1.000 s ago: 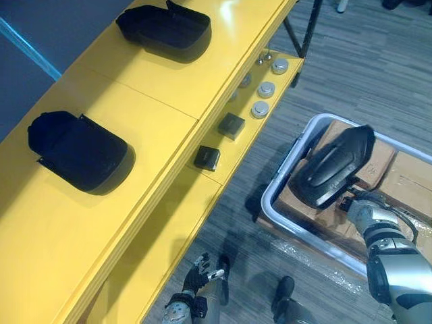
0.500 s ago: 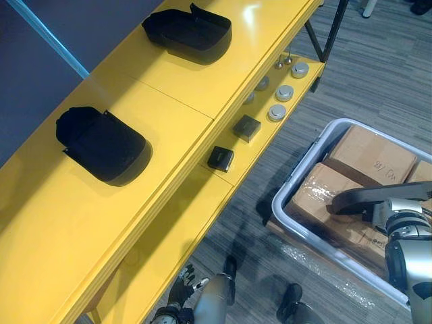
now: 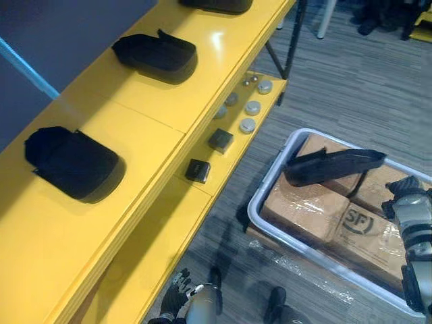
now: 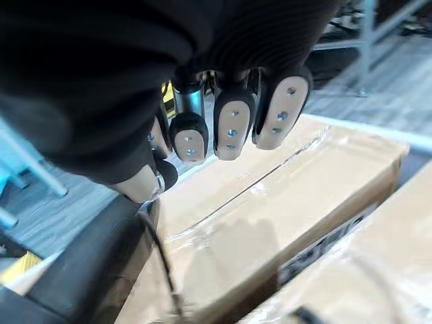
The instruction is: Walk over and take plastic housings, then place them on the shelf
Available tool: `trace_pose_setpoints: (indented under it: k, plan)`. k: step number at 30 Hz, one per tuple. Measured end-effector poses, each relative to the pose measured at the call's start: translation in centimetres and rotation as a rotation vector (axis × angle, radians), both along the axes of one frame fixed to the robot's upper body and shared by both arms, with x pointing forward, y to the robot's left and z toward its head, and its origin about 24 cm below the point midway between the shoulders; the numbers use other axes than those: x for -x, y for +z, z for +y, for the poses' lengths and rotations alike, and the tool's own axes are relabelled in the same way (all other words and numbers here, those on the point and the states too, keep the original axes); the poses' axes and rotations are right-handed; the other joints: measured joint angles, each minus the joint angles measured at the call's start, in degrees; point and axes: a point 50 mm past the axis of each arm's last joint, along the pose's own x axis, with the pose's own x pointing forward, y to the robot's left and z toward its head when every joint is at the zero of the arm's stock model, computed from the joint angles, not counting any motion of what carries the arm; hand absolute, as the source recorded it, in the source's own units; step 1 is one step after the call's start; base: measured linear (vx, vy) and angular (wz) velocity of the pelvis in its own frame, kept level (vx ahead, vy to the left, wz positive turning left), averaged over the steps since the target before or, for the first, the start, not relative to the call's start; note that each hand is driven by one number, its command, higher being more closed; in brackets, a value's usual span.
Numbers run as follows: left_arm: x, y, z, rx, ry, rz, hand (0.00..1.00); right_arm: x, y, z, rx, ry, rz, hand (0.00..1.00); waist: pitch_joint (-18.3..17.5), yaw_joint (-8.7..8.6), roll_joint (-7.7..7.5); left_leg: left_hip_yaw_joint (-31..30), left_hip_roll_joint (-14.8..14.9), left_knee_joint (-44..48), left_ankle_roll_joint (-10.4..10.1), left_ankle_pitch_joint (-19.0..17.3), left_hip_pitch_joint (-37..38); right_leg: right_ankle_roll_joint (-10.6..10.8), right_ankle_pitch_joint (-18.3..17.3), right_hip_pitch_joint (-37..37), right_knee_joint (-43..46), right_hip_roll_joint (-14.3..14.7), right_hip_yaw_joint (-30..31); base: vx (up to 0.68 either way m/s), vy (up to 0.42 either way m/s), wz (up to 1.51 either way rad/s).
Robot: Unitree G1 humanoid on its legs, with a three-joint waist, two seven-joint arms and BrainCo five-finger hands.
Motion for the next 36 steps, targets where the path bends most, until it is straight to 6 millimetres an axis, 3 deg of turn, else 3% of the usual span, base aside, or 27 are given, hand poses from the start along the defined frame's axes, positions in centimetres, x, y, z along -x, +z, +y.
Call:
trace_pose_setpoints:
  k: [1,2,6,9,15,22,29,34,36]
  plan:
    - [-0.2,0.3,-0.2,0.013,0.000,-0.007,0.00,0.4,-0.7,0.1,0.016,0.026,0.024,1.00,-0.1,-0.37,-0.41,0.2,0.2,-0.4,-0.2,0.0,0.6,-0.1,0.1,0.6,-0.5,0.3,0.1,0.08,-0.034,-0.13]
    - [-0.2,0.4,-0.3,0.021,0.001,-0.009,0.00,0.5,-1.2,0.2,0.019,0.039,0.037,0.00,-0.2,-0.51,-0.68,0.4,0.4,-0.7,-0.3,0.0,1.0,-0.2,0.1,0.8,-0.6,0.5,0.2,0.09,-0.039,-0.16]
    - [-0.4,0.6,-0.2,0.027,0.002,-0.004,0.00,1.1,-4.4,1.8,-0.026,0.108,0.078,0.00,-0.4,-1.67,-3.01,1.3,0.9,-1.7,-0.5,-0.1,2.6,-0.2,0.1,1.6,-1.3,1.1,1.2,0.05,-0.028,-0.13]
    - [-0.4,0.5,-0.1,0.034,0.013,0.008,0.00,1.0,-5.1,2.9,-0.077,0.134,0.005,0.00,-0.4,-1.88,-3.10,1.9,0.9,-1.7,-0.5,-0.1,2.6,-0.2,0.1,1.3,-1.3,1.0,1.5,0.00,0.011,-0.07]
    - [-0.4,0.3,0.2,0.035,0.031,0.014,0.00,-0.4,-3.9,5.7,-0.147,0.176,-0.193,0.00,-0.4,-1.09,-3.02,2.3,0.8,-1.2,-0.6,-0.1,0.9,-0.2,0.1,-1.2,-0.2,0.8,2.2,-0.02,0.018,-0.05]
    - [-1.1,-0.1,0.4,0.017,0.048,0.024,0.00,-1.7,-4.8,8.3,-0.311,0.095,-0.267,0.00,-0.5,-0.10,-2.68,2.1,0.3,0.3,-0.5,-0.1,-1.7,-0.2,-0.1,-4.2,2.3,-0.1,2.5,-0.01,0.006,0.00]
    - [-1.2,-0.8,0.5,0.008,0.056,0.047,0.00,-4.0,-0.9,9.5,-0.253,0.118,-0.354,0.00,-0.7,1.03,-0.53,0.8,-0.9,2.4,-0.1,0.1,-5.4,-0.1,-0.8,-7.7,5.4,-1.7,1.7,-0.05,0.018,0.11]
    - [-0.6,-1.6,0.7,-0.003,0.057,0.091,0.00,-5.5,3.0,11.2,0.003,0.272,-0.393,0.00,-0.6,3.03,1.19,0.4,-1.3,2.6,0.3,0.4,-7.1,-0.1,-1.1,-9.5,6.5,-2.4,1.2,-0.01,-0.010,0.07]
    - [-0.8,-1.5,0.3,-0.002,0.039,0.075,0.00,-6.0,5.8,12.0,0.083,0.332,-0.474,0.00,-0.7,3.82,1.87,-0.1,-1.6,2.6,0.4,0.7,-8.0,-0.1,-1.2,-10.3,6.9,-2.6,0.9,0.01,-0.020,0.10]
